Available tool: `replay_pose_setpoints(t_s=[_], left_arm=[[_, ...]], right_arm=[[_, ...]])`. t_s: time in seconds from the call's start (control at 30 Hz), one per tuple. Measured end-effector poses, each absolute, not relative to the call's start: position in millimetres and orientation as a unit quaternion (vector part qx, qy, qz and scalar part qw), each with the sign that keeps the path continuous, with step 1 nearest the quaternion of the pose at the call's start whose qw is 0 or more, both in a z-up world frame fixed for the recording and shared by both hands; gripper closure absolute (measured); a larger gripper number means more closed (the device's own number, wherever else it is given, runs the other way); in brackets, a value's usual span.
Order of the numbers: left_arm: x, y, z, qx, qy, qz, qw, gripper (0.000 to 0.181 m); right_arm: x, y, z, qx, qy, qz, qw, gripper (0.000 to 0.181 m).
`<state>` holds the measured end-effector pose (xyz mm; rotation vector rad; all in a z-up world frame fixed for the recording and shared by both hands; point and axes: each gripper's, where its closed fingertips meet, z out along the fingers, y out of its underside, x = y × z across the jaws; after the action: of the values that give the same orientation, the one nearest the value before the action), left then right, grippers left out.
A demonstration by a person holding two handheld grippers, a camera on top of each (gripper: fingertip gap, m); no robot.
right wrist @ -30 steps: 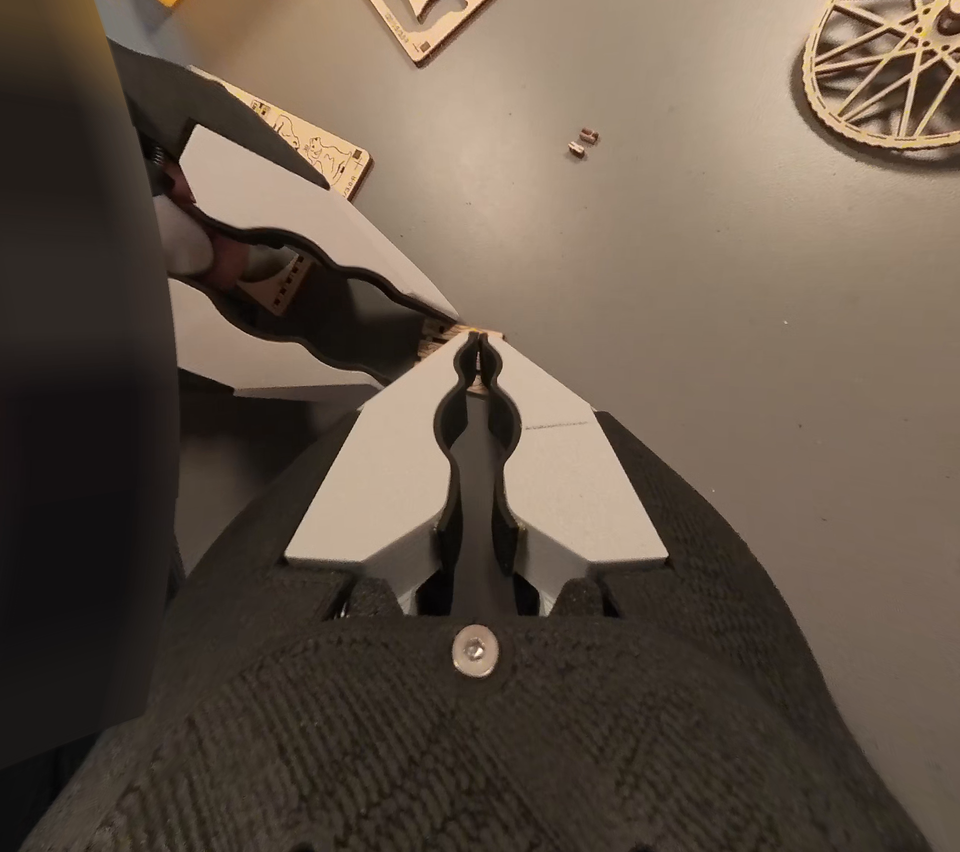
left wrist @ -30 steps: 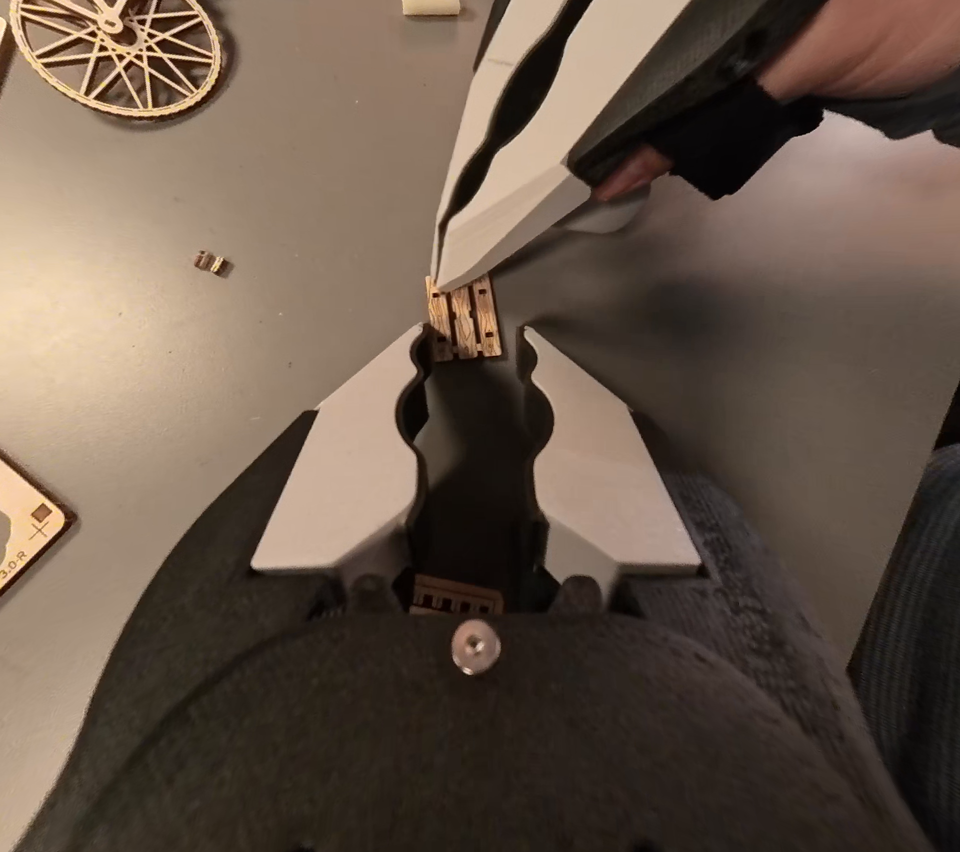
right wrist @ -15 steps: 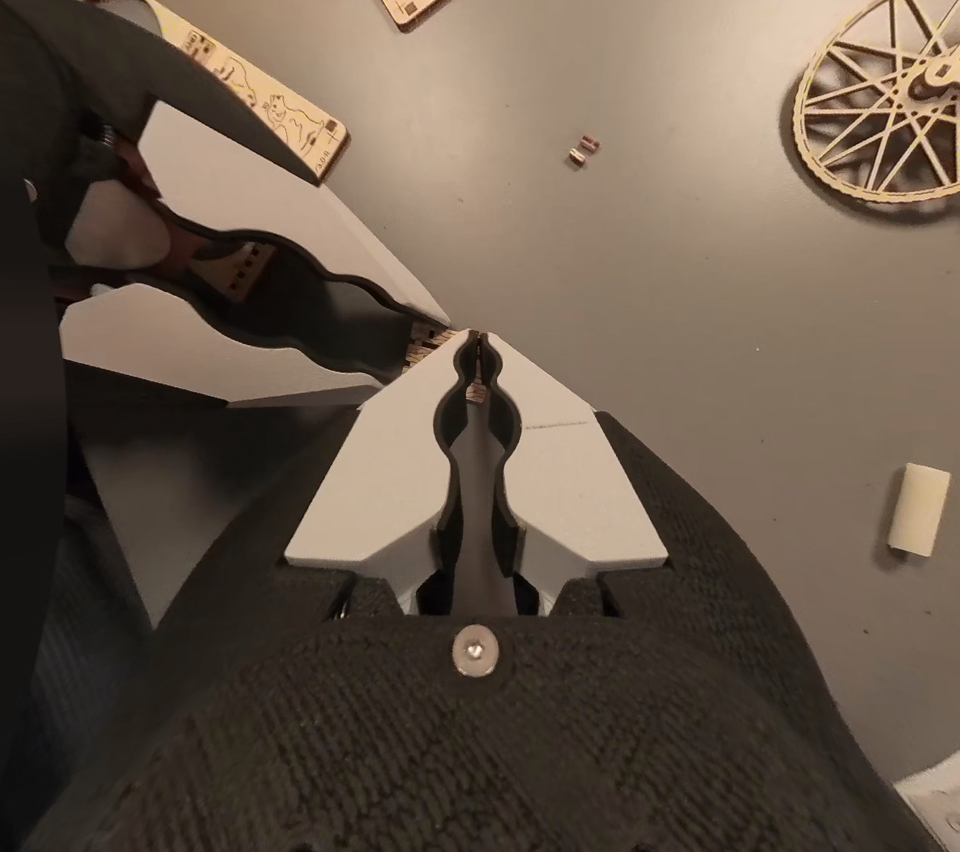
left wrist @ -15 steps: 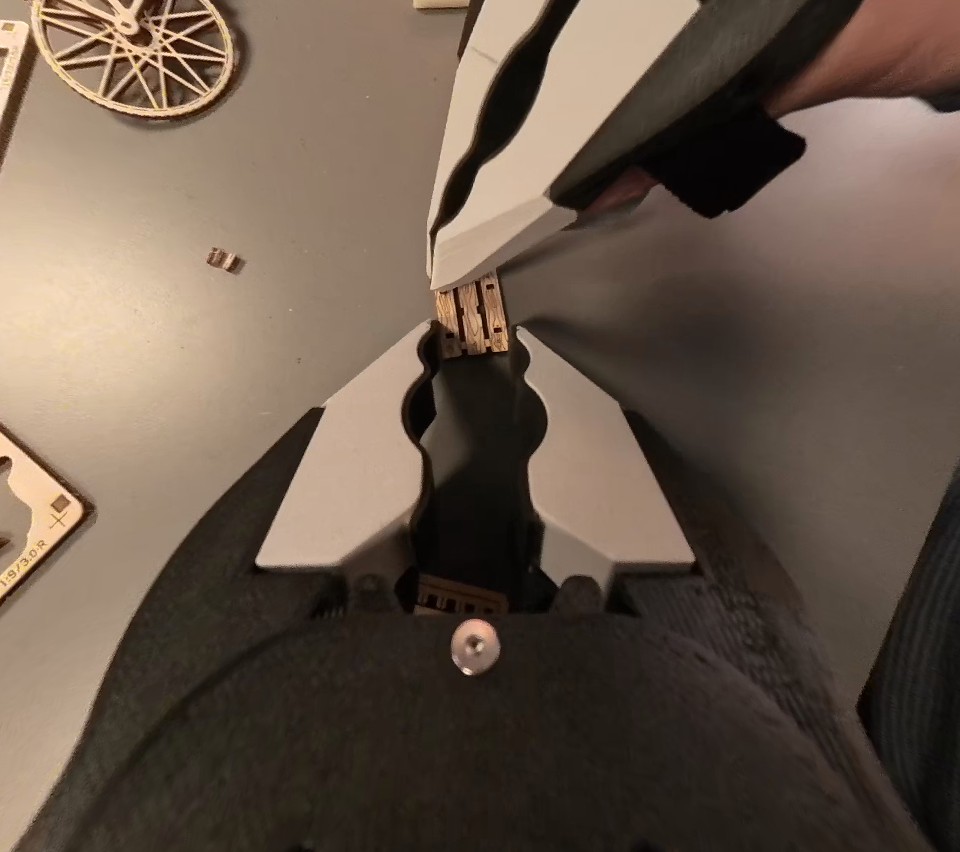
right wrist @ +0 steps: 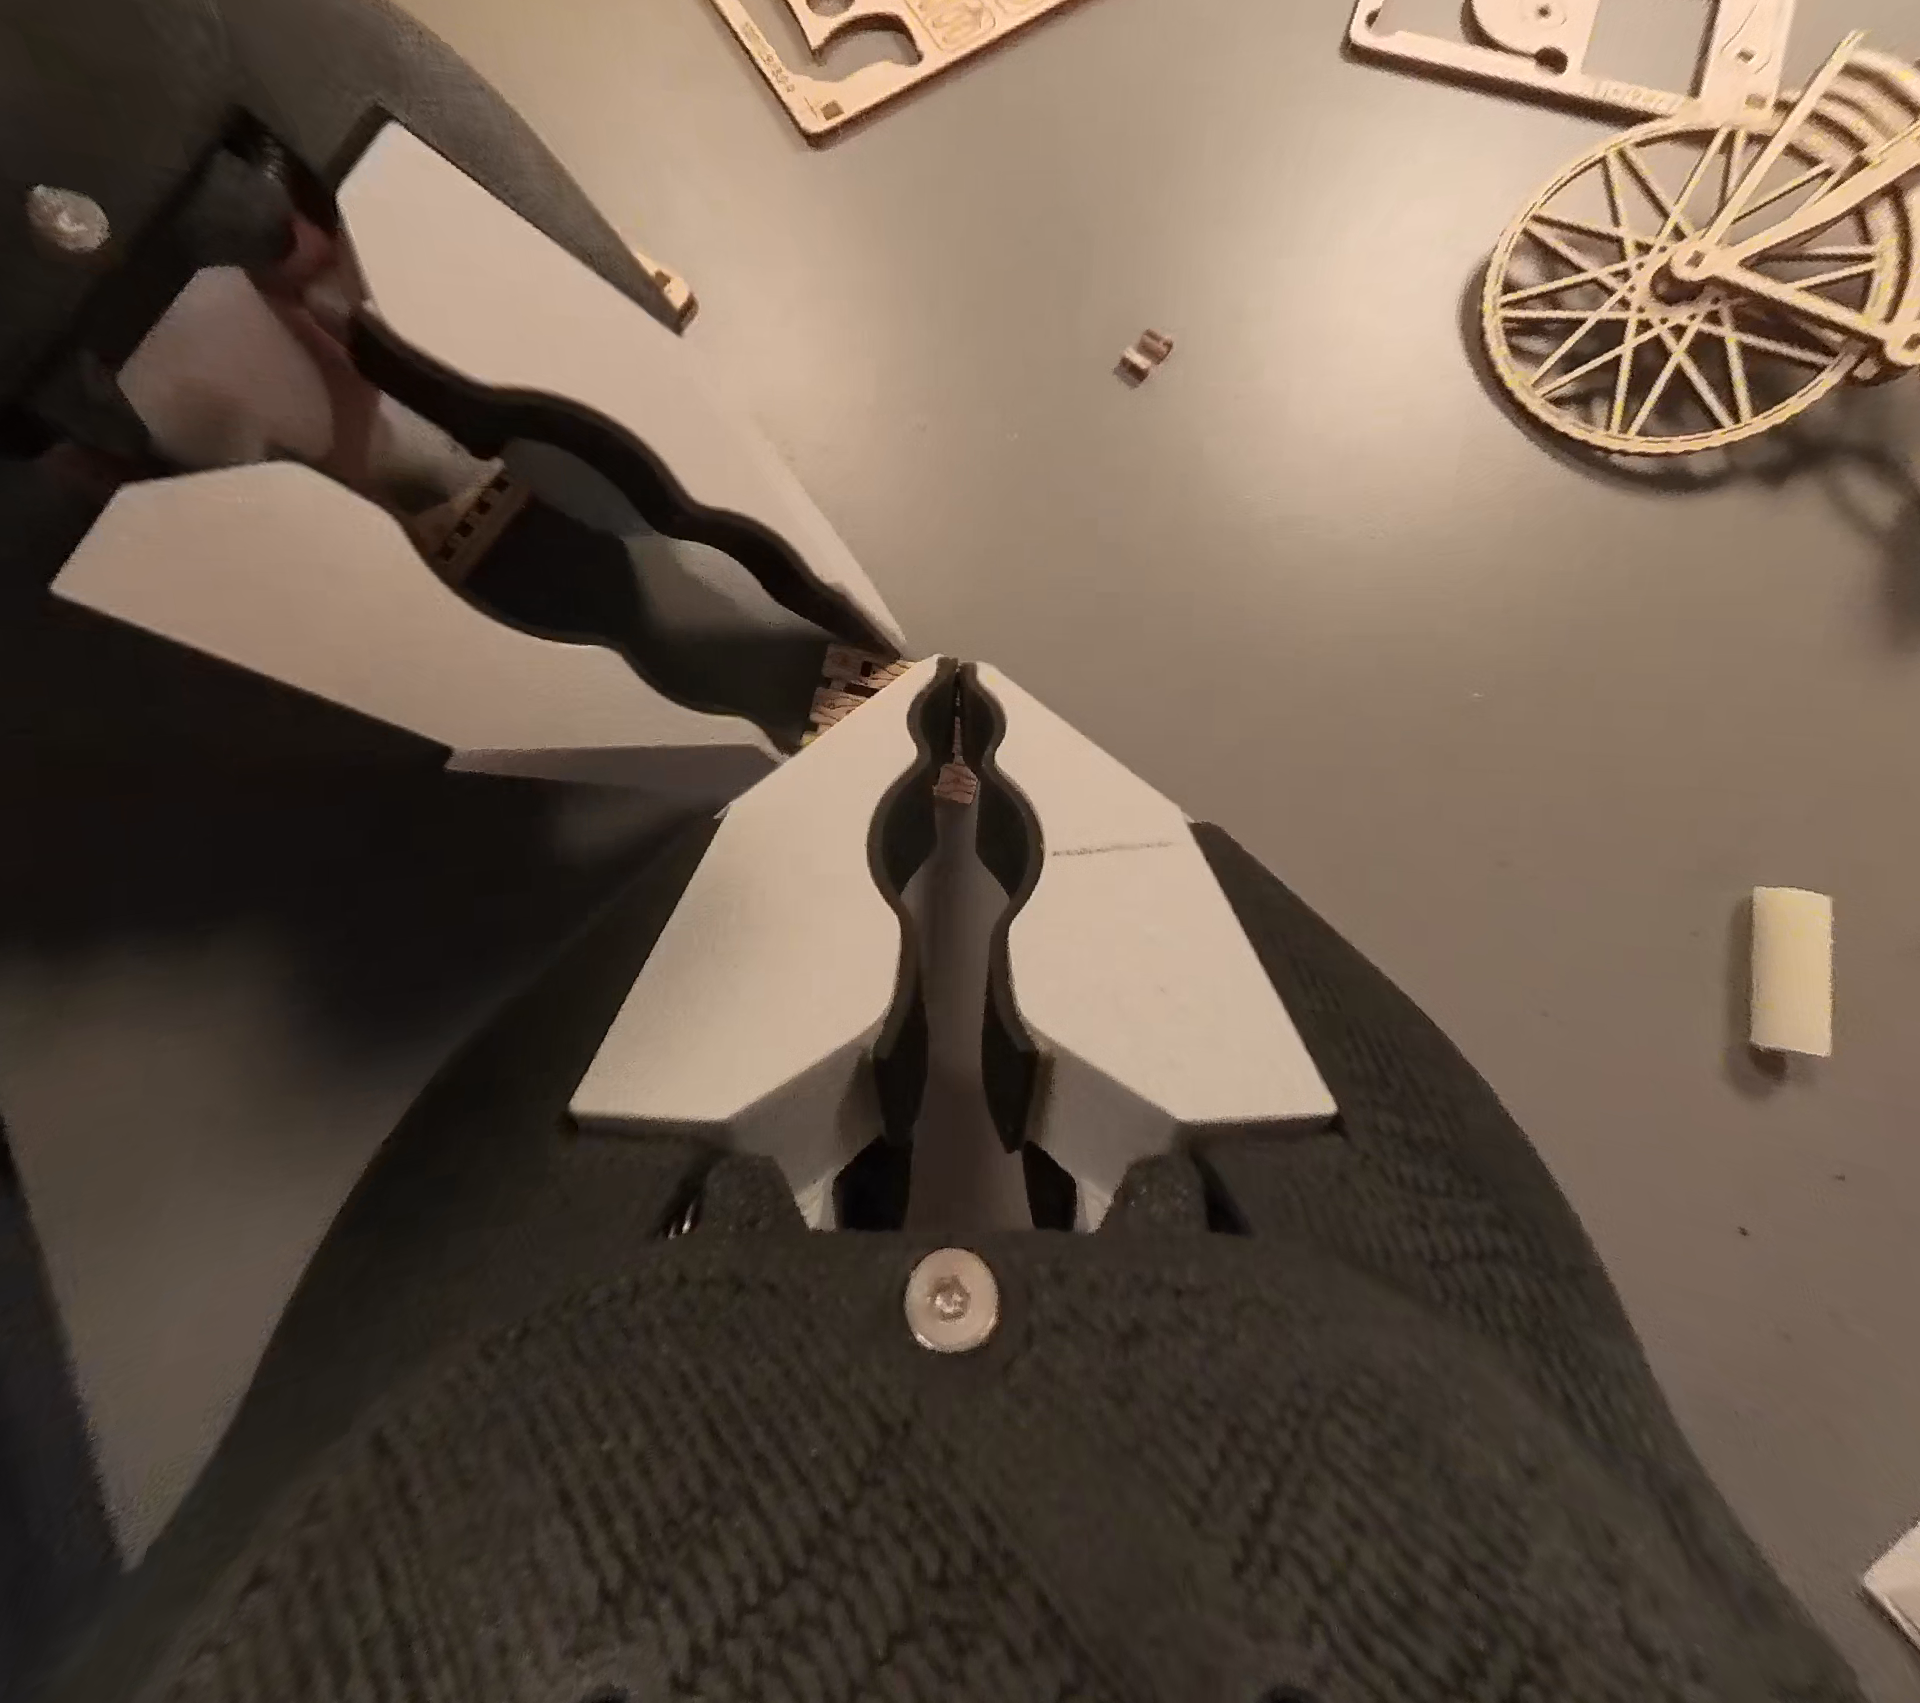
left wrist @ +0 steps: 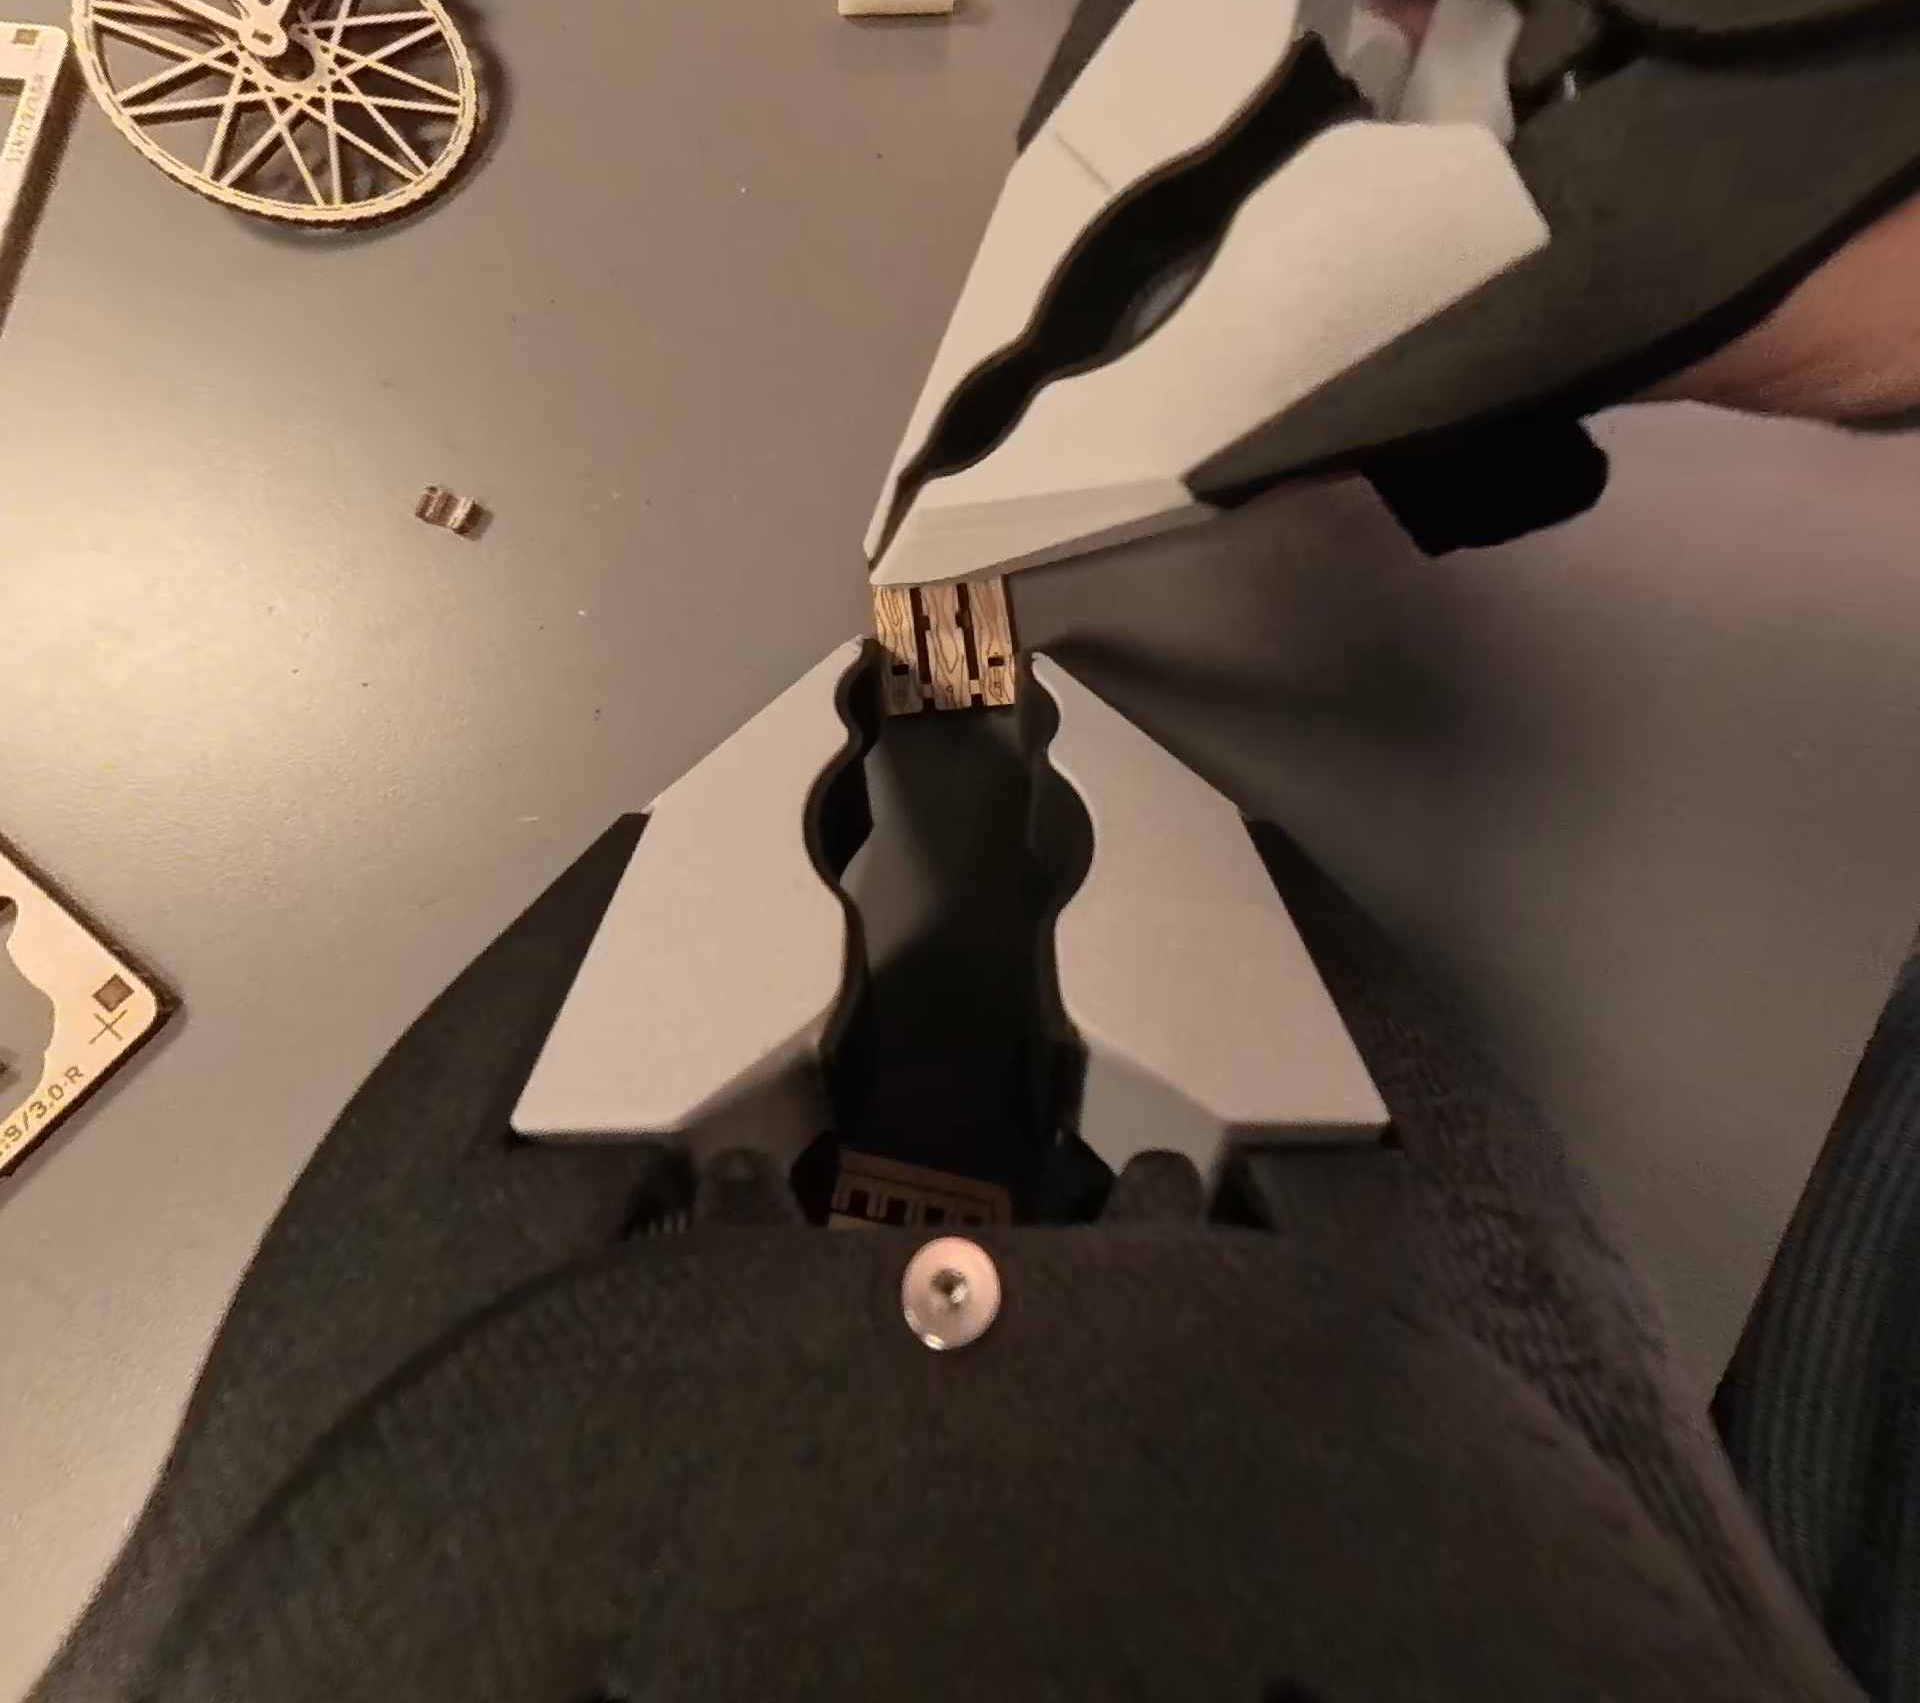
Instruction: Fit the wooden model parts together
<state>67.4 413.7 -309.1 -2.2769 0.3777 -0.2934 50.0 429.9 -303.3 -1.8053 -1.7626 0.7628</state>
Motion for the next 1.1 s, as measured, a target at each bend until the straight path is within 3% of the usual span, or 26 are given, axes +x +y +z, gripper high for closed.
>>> replay_pose_setpoints(t_s=[0.2,0.47,1.1], left_arm=[[67.5,413.7,-309.2,-0.899,0.150,-0.112,0.397,0.156],[67.4,413.8,-309.2,-0.899,0.147,-0.115,0.397,0.157],[67.6,413.6,-309.0,-0.899,0.146,-0.116,0.397,0.157]], right_arm=[[48.6,434.0,-304.3,-0.659,-0.624,0.292,0.301,0.181],[48.5,437.5,-297.5,-0.678,-0.575,0.358,0.287,0.181],[49.6,435.4,-303.5,-0.620,-0.650,0.240,0.367,0.181]])
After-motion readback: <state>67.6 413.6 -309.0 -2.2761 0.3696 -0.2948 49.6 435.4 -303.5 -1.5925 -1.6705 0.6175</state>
